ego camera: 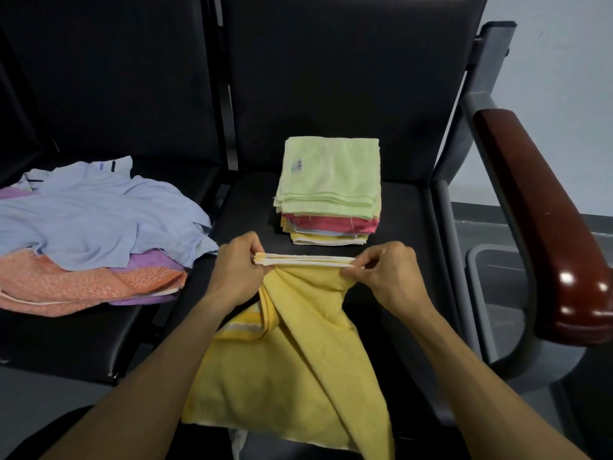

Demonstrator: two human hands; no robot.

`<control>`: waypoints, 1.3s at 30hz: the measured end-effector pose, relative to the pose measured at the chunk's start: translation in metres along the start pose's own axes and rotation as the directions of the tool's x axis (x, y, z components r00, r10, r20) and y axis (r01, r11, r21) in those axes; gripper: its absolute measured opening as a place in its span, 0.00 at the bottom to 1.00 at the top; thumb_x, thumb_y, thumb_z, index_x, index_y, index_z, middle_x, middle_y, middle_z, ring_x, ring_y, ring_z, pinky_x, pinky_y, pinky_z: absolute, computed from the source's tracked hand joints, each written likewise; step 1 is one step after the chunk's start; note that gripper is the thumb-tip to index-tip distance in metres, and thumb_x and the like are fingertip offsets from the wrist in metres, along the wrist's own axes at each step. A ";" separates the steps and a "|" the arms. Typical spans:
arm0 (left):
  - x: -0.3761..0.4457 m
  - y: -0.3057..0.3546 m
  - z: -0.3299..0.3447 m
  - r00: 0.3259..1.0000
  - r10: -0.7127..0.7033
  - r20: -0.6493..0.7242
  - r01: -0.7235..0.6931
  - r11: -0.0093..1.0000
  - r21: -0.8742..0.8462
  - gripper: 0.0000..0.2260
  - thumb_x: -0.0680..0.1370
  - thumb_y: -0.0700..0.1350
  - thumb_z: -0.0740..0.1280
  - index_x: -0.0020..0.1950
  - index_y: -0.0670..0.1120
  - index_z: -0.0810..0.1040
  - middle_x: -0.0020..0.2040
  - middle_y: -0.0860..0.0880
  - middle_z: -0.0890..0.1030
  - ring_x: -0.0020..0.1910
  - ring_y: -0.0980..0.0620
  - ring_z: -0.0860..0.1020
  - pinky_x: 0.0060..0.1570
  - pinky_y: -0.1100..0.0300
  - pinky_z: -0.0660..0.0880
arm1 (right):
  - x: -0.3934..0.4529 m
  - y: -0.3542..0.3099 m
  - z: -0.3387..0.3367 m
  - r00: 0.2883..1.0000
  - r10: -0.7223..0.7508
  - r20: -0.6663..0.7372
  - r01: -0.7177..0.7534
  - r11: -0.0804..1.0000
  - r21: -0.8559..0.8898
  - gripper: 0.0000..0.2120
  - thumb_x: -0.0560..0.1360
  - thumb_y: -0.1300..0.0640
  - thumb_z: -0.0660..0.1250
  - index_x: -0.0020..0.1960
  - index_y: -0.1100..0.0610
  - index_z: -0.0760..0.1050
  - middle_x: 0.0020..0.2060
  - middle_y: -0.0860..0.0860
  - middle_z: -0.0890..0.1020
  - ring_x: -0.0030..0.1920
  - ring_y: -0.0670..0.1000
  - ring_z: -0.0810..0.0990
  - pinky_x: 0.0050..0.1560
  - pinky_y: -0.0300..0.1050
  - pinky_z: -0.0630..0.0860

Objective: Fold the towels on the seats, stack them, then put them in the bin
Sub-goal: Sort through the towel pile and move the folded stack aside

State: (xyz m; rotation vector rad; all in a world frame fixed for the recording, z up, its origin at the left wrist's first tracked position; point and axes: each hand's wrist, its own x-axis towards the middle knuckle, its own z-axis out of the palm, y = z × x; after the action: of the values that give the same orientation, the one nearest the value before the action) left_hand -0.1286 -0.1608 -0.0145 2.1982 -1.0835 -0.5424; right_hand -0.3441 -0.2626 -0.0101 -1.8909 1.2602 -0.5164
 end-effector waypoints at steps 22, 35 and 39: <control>0.007 -0.005 -0.004 0.999 -0.036 -0.036 0.031 0.989 -0.141 0.09 0.75 0.37 0.74 0.43 0.46 0.75 0.39 0.47 0.80 0.36 0.51 0.77 0.39 0.50 0.79 | 0.002 0.005 -0.002 0.986 -0.156 -0.066 0.159 0.986 0.045 0.08 0.71 0.59 0.78 0.37 0.55 0.80 0.34 0.48 0.83 0.35 0.46 0.81 0.35 0.36 0.77; -0.015 0.024 -0.018 0.984 0.074 -0.159 -0.106 0.973 -0.204 0.03 0.78 0.39 0.71 0.48 0.47 0.80 0.39 0.53 0.79 0.38 0.58 0.76 0.36 0.64 0.70 | -0.021 -0.010 -0.017 0.976 -0.153 -0.157 0.169 0.981 0.096 0.05 0.79 0.53 0.69 0.46 0.53 0.80 0.43 0.47 0.82 0.43 0.45 0.81 0.43 0.38 0.76; -0.036 0.060 -0.057 0.972 0.120 -0.204 -0.168 0.958 -0.233 0.02 0.79 0.40 0.70 0.51 0.45 0.81 0.42 0.51 0.80 0.41 0.55 0.77 0.40 0.60 0.73 | -0.043 -0.047 -0.044 0.975 -0.129 -0.182 0.166 0.965 0.203 0.08 0.79 0.53 0.69 0.45 0.57 0.79 0.39 0.50 0.82 0.36 0.44 0.79 0.37 0.38 0.75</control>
State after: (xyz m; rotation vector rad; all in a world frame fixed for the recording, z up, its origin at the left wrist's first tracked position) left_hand -0.1489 -0.1396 0.0708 1.8928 -1.0075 -0.3750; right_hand -0.3653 -0.2320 0.0573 -1.7925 1.1207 -0.8728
